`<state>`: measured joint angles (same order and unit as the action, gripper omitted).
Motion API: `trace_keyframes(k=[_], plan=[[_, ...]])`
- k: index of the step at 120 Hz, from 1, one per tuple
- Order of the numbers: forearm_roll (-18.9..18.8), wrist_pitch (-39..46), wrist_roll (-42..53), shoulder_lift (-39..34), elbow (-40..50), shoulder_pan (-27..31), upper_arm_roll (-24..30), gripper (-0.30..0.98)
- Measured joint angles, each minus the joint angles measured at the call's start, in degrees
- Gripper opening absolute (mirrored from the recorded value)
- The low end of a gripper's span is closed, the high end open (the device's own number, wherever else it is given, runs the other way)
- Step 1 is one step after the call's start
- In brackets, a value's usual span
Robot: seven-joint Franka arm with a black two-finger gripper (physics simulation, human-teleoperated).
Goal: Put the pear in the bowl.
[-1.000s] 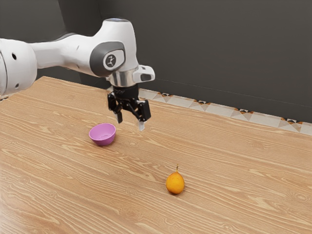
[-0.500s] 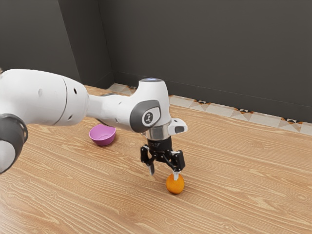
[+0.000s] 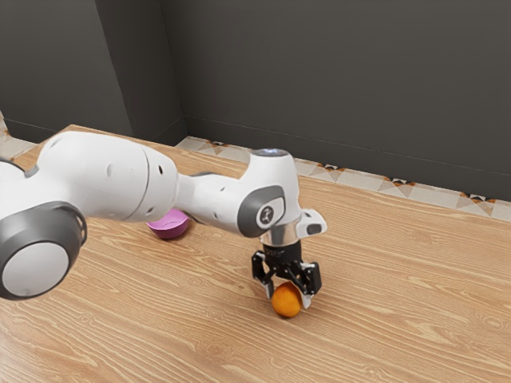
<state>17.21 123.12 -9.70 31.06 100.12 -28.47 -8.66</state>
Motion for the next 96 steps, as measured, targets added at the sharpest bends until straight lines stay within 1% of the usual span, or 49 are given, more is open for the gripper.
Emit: trace_keyframes(k=[29, 44, 65, 96], plan=[[-0.2, -0.4, 0.1, -0.2, 0.3, 0.4, -0.1, 0.49], [-0.2, -0.5, 0.1, -0.1, 0.3, 0.4, 0.0, 0.45], [0.1, -0.2, 0.1, 0.0, 0.3, 0.4, 0.0, 0.40], [0.2, 0.0, -0.1, -0.2, 0.7, 0.5, -0.1, 0.38]])
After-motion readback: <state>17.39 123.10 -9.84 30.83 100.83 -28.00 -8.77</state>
